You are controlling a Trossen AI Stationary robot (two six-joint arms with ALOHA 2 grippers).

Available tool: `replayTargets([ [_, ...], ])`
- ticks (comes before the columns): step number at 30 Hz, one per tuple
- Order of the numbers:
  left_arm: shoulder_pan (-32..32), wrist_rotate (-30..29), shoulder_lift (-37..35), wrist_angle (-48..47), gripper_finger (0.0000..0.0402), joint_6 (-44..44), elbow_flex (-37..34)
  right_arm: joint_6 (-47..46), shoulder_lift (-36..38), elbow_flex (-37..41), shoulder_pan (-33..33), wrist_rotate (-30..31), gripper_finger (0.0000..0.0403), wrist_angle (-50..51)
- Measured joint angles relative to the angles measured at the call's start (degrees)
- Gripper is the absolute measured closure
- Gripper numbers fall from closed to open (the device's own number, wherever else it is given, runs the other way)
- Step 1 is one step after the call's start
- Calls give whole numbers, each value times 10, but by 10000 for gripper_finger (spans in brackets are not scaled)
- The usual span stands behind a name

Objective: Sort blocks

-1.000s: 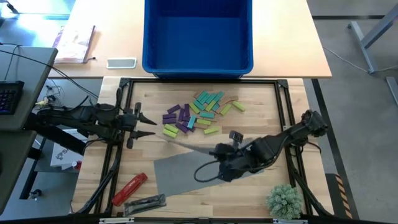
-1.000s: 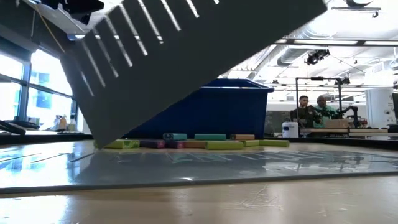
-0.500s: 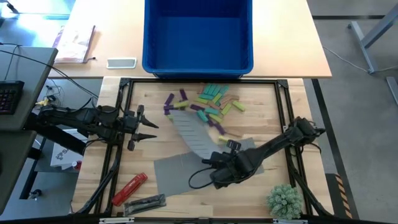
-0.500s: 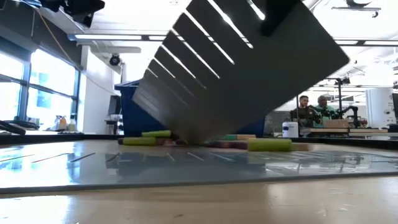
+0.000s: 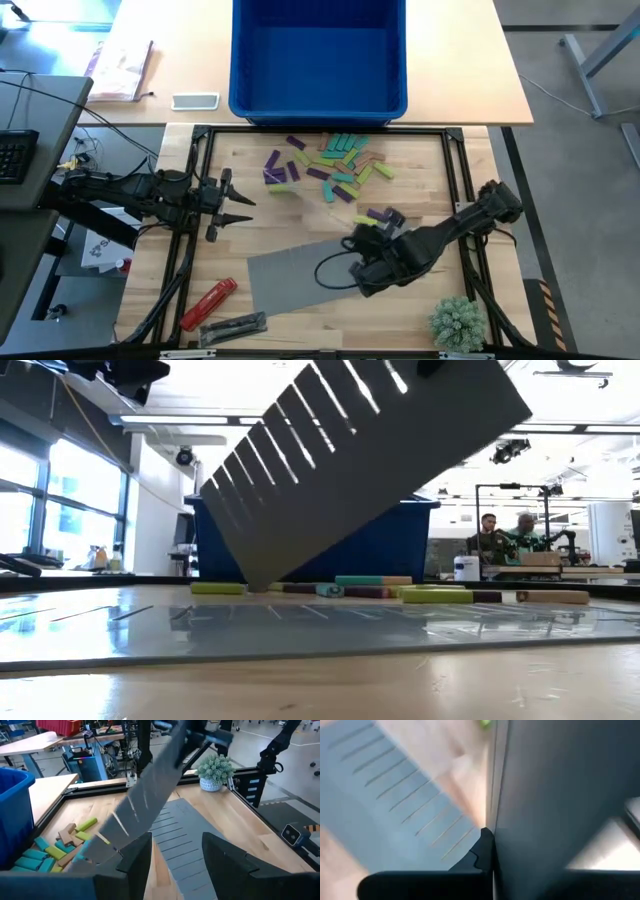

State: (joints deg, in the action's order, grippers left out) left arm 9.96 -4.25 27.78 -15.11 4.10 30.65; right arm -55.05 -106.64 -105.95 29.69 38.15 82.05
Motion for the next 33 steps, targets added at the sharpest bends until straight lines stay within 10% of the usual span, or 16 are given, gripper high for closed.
replayTargets([
  [13, 0, -33, 1, 0, 245, -14, 0, -150, 65, 0, -1, 188, 402, 44],
  [33, -2, -114, 137, 106, 245, -281, 0, -128, -9, -1, -10, 167, 403, -94],
])
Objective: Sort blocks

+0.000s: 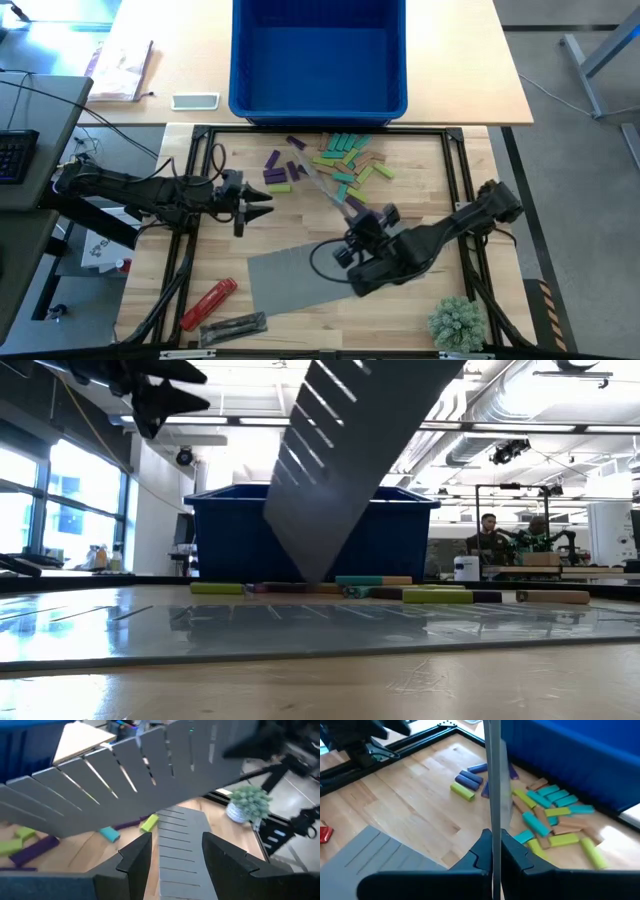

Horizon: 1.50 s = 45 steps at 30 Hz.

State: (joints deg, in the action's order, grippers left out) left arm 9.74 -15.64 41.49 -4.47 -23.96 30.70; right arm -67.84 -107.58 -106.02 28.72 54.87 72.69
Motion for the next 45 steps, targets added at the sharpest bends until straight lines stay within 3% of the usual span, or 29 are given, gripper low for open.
replayTargets([
  [7, 0, -20, 25, 5, 233, -85, 0, -38, -69, 0, 17, -8, 403, -77],
  [18, 0, -26, 113, 6, 152, -218, 0, -43, -169, 0, 44, -26, 403, -149],
  [28, 15, 72, 90, 14, 145, 30, 0, -61, -208, 0, 51, -33, 403, -143],
  [37, 48, 26, 67, 13, 145, 345, 0, -61, -208, -1, 47, -64, 403, -137],
  [41, 43, 23, 76, -2, 144, 398, 19, -54, -208, -1, 46, -83, 403, -136],
  [45, 24, 48, 103, -77, 144, 415, 47, -52, -208, -1, 43, -105, 403, -135],
])
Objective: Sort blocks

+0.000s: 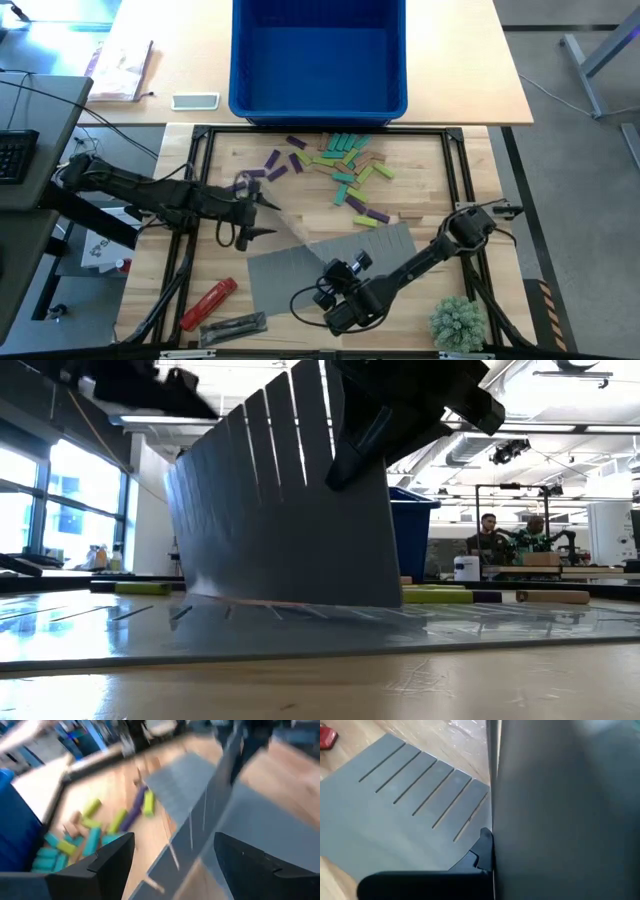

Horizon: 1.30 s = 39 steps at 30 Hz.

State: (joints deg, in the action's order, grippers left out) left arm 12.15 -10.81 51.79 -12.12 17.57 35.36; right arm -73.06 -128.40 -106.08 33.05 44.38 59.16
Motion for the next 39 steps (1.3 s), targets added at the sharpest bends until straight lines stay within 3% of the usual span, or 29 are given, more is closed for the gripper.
replayTargets([
  [5, -26, -28, 47, -38, 144, 35, 12, 23, 0, 0, -2, -7, 403, -6],
  [10, -32, 0, 78, -29, 149, 60, 15, 27, -1, 0, -6, -24, 403, -11],
  [13, -32, 0, 93, -46, 172, 66, 15, 41, -1, 0, -6, -27, 403, -17],
  [17, -32, 0, 110, -70, 237, 66, 15, 62, 0, 0, -6, -31, 403, -25],
  [24, -32, -9, 125, -81, 387, 48, 15, 76, 2, -3, -8, -31, 402, -21],
  [31, -31, -36, 108, -80, 399, 35, 15, 112, 33, -3, -10, -25, 361, -15],
  [39, -56, -70, 84, -80, 401, -10, 15, 163, 88, -3, -16, 44, 291, 7],
])
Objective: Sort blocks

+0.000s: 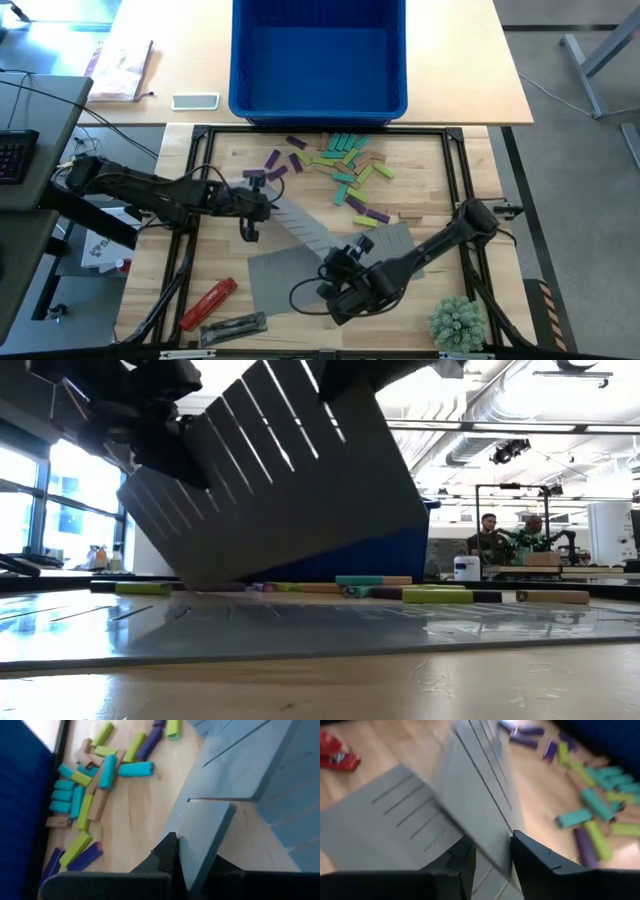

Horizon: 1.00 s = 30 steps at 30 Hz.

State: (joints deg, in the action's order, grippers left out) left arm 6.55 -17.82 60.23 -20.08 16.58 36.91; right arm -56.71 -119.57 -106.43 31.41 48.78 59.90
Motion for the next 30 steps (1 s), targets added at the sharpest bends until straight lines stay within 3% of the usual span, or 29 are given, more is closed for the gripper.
replayTargets([
  [9, -18, 10, -1, 1, 401, 11, 0, 128, 58, -1, -22, 34, 257, -36],
  [14, -18, 25, -1, 9, 401, 16, 0, 285, 66, -1, -52, 34, 233, -143],
  [17, -18, 29, -1, 17, 401, 15, 0, 410, 63, -1, -86, -6, 215, -243],
  [21, -18, 35, 0, 30, 401, 5, 0, 510, 57, -1, -140, -78, 202, -326],
  [30, -18, 37, 0, 36, 401, -17, 0, 528, 38, 0, -212, -241, 203, -311],
])
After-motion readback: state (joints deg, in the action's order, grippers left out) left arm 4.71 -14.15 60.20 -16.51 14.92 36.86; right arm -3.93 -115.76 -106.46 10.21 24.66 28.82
